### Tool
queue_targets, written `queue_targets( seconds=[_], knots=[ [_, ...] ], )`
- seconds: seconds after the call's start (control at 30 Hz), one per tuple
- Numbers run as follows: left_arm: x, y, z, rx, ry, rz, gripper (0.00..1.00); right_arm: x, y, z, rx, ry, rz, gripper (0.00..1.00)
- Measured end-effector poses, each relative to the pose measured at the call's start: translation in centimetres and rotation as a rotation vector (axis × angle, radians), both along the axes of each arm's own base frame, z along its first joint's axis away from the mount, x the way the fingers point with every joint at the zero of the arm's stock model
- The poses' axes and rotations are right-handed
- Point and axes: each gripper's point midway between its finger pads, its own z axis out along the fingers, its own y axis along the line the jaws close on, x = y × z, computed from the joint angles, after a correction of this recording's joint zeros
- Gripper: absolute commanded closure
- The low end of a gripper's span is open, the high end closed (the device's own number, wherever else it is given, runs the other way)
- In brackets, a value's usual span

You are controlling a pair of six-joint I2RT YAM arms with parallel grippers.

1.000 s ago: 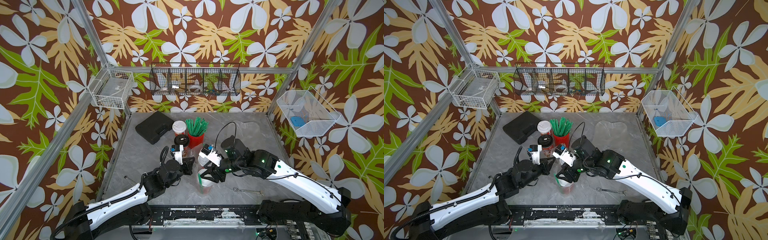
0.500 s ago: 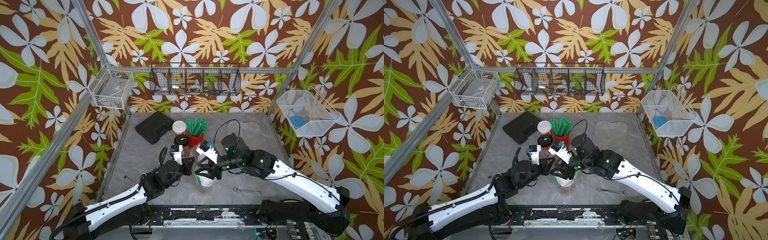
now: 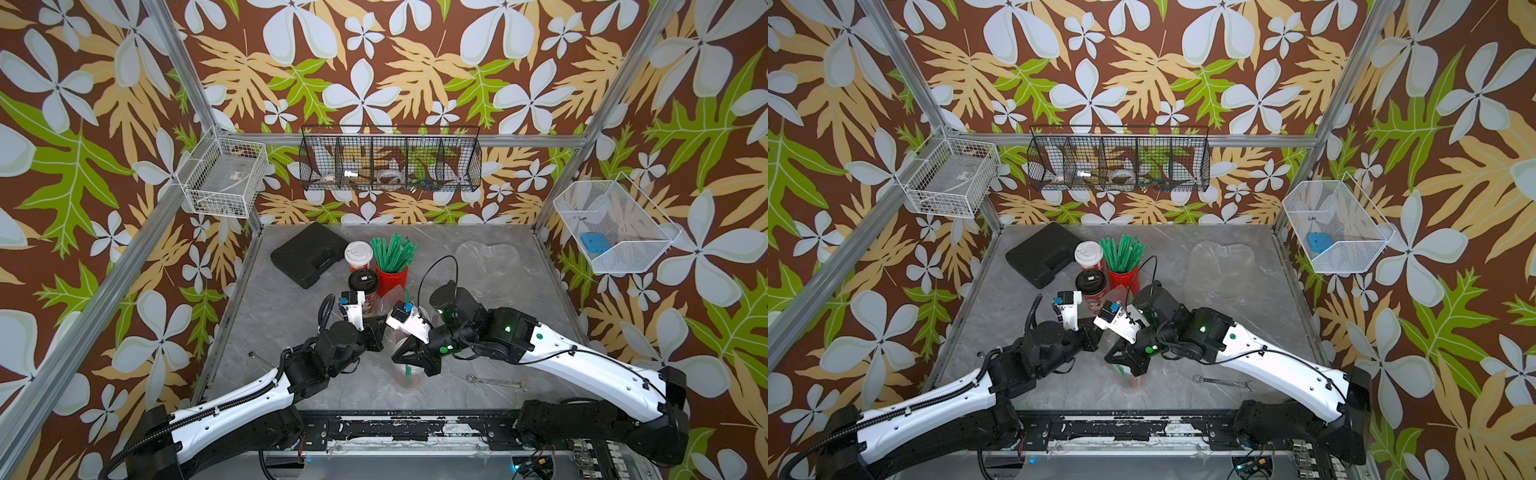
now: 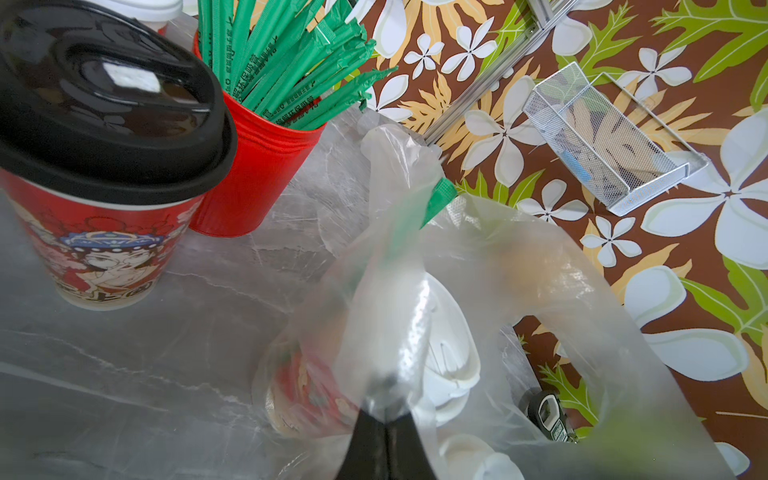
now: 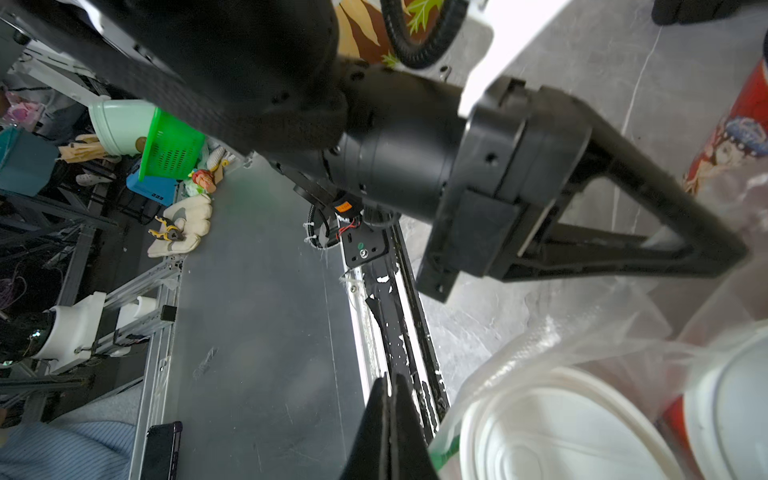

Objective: Pack milk tea into plastic carrier bags
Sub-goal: Place the straw in the plastic carrier bag, then pick up the plastic carrier bag from the center of the board.

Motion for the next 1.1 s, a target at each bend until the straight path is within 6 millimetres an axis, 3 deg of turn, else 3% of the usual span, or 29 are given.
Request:
queue_targets(
  seconds=[0.03, 0.13, 0.2, 0.4, 0.5, 0.67, 0.83, 1.0, 1.1],
  knots=[
    [0.0, 0.0, 0.0, 0.001, 0.001, 0.0, 1.0, 0.0, -0.2, -0.4, -0.014, 0.006, -0.003, 1.0],
    [0.0, 0.0, -0.1, -0.001, 0.003, 0.001, 1.0, 0.1, -0.6, -0.9, -0.044, 0.012, -0.024, 0.76],
    [0.0, 0.0, -0.1, 0.0, 0.004, 0.001, 1.0, 0.6, -0.7, 0.0, -0.041, -0.019, -0.044, 0.6],
    [0.1, -0.1, -0.1, 0.002, 0.003, 0.0, 1.0, 2.7, -2.3, 7.0, 0.077, -0.226, -0.17, 0.5],
    [0.1, -0.1, 0.0, 0.005, 0.001, -0.001, 1.0, 4.0, -4.4, 8.4, 0.088, -0.315, -0.264, 0.48],
    [0.1, -0.2, -0.2, 0.013, -0.001, -0.003, 1.0, 6.7, -7.9, 6.7, 0.024, -0.31, -0.448, 0.38],
    [0.1, -0.2, -0.2, 0.017, -0.005, -0.005, 1.0, 8.3, -10.9, 2.6, -0.048, -0.199, -0.599, 0.21],
    [0.1, -0.1, -0.1, 0.016, -0.008, -0.005, 1.0, 8.0, -11.3, -0.4, -0.035, -0.045, -0.636, 0.14],
    [0.0, 0.0, -0.5, 0.023, -0.005, -0.006, 1.0, 7.4, -10.2, -1.2, -0.013, 0.029, -0.606, 0.2]
  ],
)
